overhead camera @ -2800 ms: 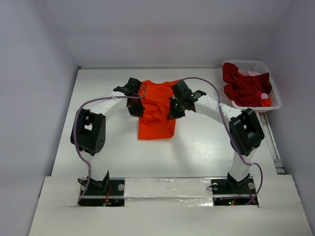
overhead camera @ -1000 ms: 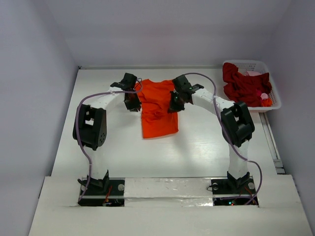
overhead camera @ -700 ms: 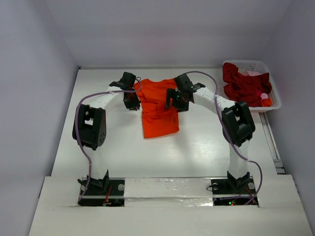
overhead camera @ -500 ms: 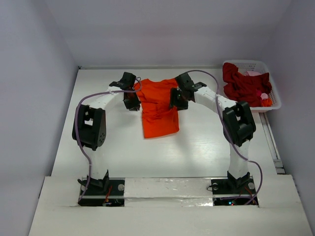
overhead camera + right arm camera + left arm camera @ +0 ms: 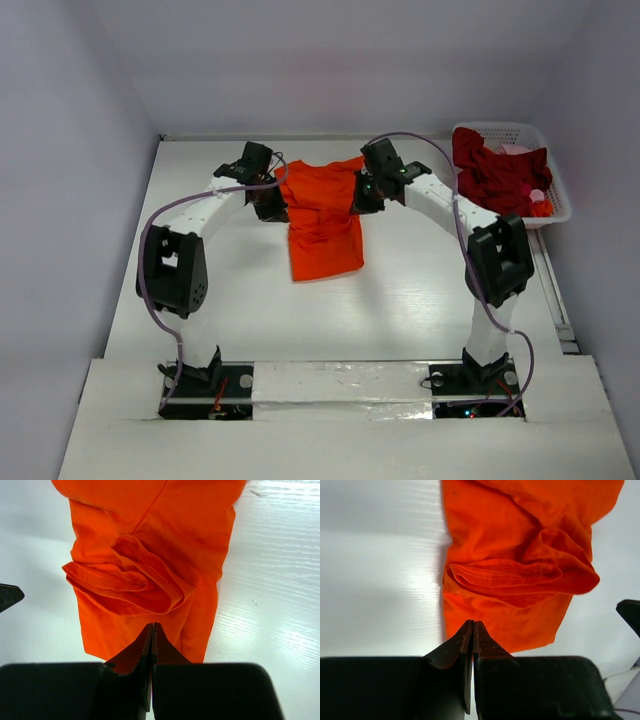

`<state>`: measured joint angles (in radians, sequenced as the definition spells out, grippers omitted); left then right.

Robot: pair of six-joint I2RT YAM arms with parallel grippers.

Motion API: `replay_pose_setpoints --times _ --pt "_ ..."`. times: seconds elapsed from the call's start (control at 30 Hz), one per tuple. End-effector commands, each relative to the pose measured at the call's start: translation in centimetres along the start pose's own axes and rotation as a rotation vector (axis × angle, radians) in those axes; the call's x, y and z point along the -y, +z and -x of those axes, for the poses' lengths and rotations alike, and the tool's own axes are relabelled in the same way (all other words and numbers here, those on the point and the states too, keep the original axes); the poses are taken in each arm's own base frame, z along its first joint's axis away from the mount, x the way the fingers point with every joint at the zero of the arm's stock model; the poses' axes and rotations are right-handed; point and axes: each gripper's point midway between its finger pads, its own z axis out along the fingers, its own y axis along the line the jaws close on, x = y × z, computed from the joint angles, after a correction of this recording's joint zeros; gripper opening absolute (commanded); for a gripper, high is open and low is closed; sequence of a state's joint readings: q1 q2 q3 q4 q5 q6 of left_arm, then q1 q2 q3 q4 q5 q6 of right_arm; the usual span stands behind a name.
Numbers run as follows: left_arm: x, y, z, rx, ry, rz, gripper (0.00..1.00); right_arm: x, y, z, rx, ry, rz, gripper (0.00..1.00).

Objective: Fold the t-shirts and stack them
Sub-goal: Fold the folded rectangular tshirt in 1/3 of the way

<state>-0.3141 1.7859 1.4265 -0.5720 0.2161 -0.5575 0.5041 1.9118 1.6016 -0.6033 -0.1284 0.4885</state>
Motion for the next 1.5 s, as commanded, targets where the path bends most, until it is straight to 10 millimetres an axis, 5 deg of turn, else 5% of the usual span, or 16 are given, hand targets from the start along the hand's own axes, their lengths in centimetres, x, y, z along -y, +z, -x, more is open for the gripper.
replay_pose_setpoints --times 0.0,0.37,0.63,1.07,1.47 --pt "0.8 -0.1 -2.4 -0.081 0.065 -0.033 0.0 0.0 -0.3 -1.2 -0.057 -0.022 0.022 0.0" --pt "0.1 2.9 -6.4 -0.228 0.088 -0.048 0.0 0.2 1.3 -3.9 -0.13 -0.036 0.001 0.0" --pt "-0.8 4.4 -7.4 -0.253 0.09 -0.02 0.0 0.3 2.0 -4.7 -0.158 -0.049 -0.01 0.0" --pt "-0.4 7.2 -5.7 -0.225 0.07 -0.002 0.0 -0.5 4.3 -3.2 -0.154 -0.048 0.002 0.0" --pt "1.3 6.8 -3.0 -0.17 0.073 -0.012 0.0 -1.8 4.4 -0.5 -0.118 -0.066 0.01 0.0"
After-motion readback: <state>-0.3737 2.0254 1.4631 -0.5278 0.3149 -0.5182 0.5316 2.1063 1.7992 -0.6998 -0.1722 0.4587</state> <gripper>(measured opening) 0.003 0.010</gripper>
